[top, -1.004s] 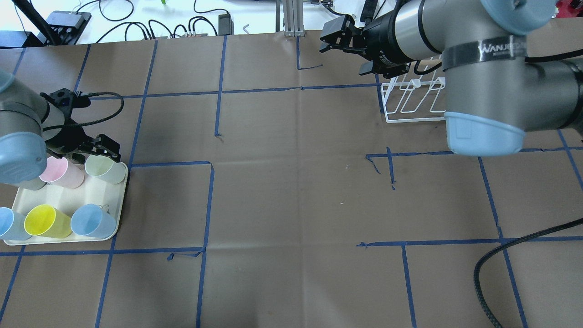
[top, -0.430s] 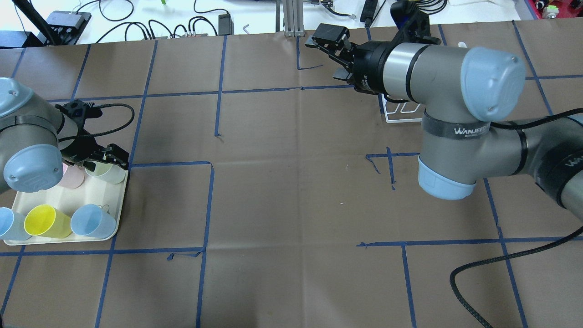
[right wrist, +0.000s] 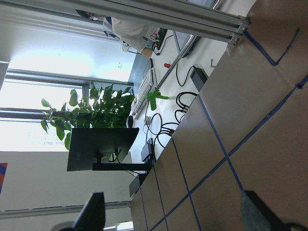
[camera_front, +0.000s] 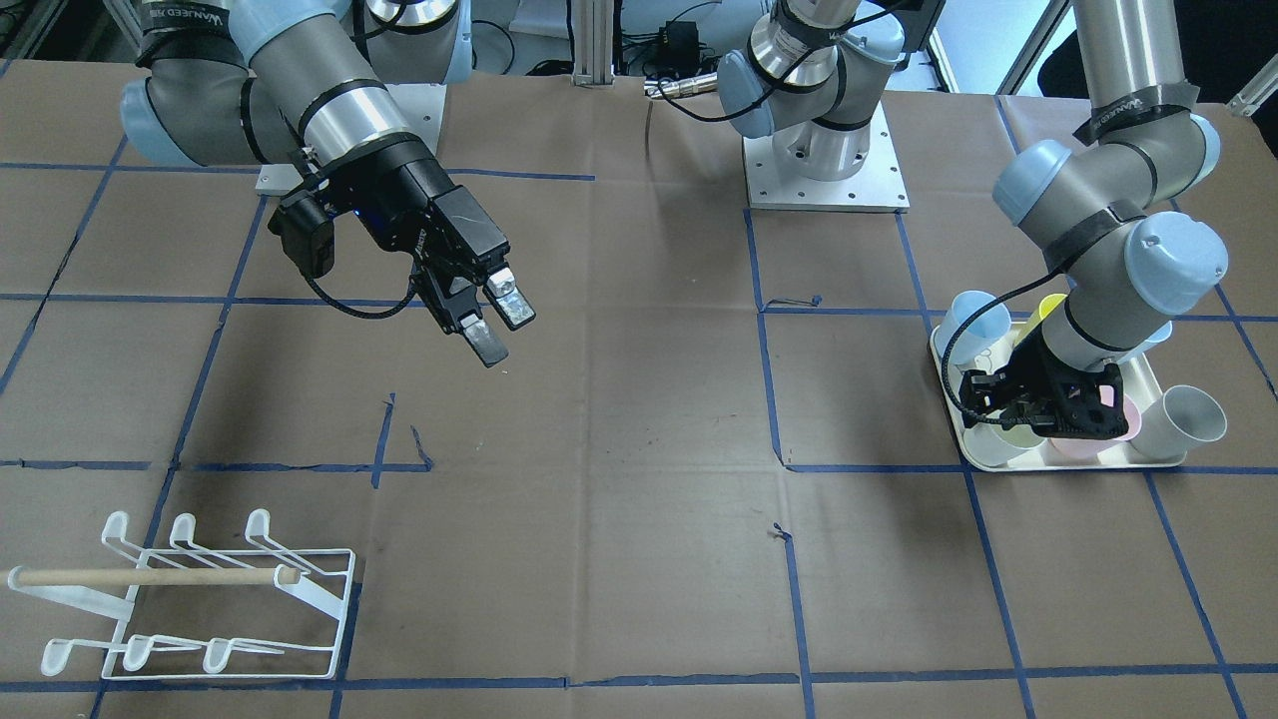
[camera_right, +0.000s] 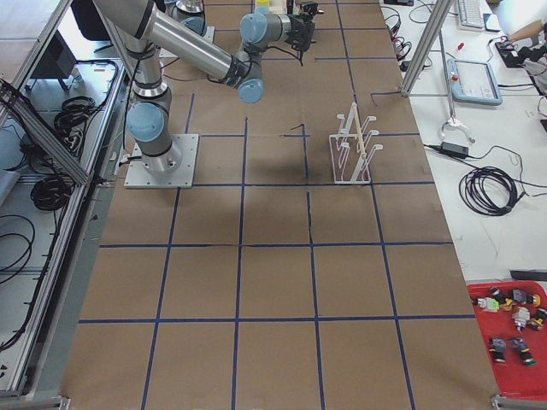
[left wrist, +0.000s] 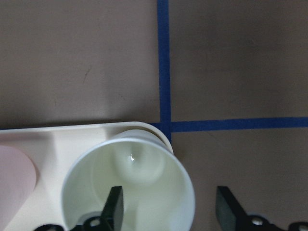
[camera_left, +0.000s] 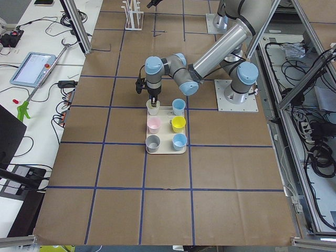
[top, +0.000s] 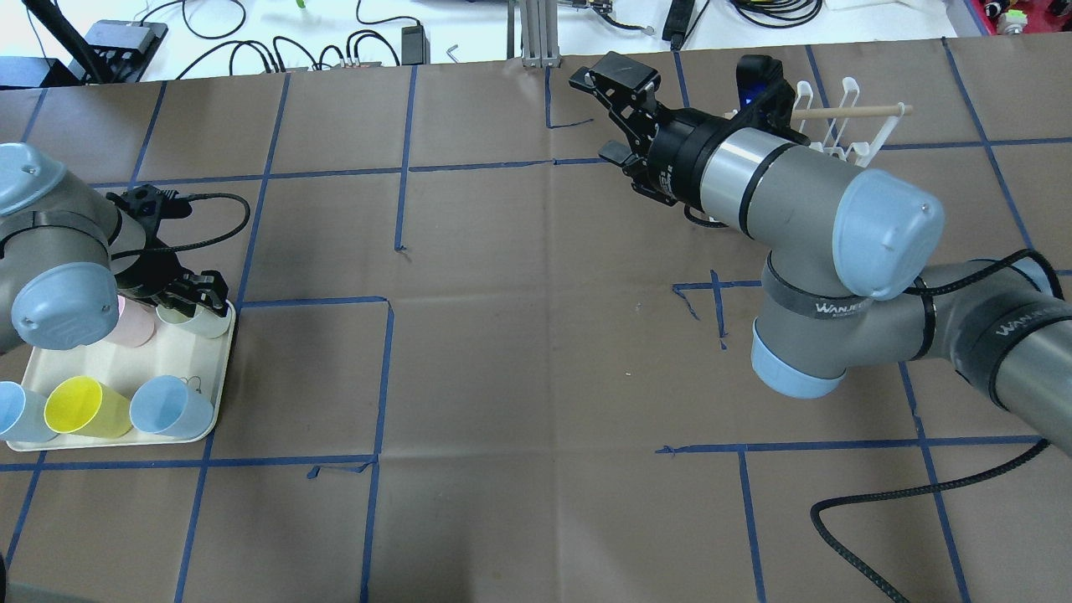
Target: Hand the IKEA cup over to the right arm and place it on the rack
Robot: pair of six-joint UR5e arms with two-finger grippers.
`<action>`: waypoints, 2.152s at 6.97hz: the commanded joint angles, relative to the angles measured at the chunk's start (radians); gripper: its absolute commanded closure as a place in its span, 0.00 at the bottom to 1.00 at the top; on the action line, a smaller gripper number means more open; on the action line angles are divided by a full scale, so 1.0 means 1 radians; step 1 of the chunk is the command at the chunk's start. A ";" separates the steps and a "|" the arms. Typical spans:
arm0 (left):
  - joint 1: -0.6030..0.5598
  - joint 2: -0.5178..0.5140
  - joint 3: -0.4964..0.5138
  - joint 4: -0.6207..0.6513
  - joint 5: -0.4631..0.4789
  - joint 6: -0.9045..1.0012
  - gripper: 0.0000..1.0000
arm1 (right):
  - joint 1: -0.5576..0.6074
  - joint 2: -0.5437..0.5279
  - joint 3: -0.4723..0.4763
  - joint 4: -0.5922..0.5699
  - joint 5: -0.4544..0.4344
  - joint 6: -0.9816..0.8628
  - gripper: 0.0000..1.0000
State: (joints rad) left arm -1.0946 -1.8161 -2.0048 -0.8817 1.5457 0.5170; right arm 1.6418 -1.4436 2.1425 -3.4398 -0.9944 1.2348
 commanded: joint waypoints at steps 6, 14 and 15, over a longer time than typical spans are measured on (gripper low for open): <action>-0.059 0.060 0.430 -0.534 0.002 0.008 1.00 | 0.068 -0.090 0.146 -0.068 -0.231 0.226 0.00; -0.312 0.086 0.367 -0.155 -0.729 0.140 1.00 | 0.118 -0.046 0.143 -0.062 -0.217 0.371 0.00; -0.311 0.127 0.274 -0.026 -0.804 0.141 1.00 | 0.118 -0.046 0.142 -0.053 -0.219 0.361 0.00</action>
State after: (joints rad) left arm -1.4065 -1.7280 -1.6262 -1.0758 0.8500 0.6558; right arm 1.7591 -1.4954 2.2852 -3.5004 -1.2114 1.6042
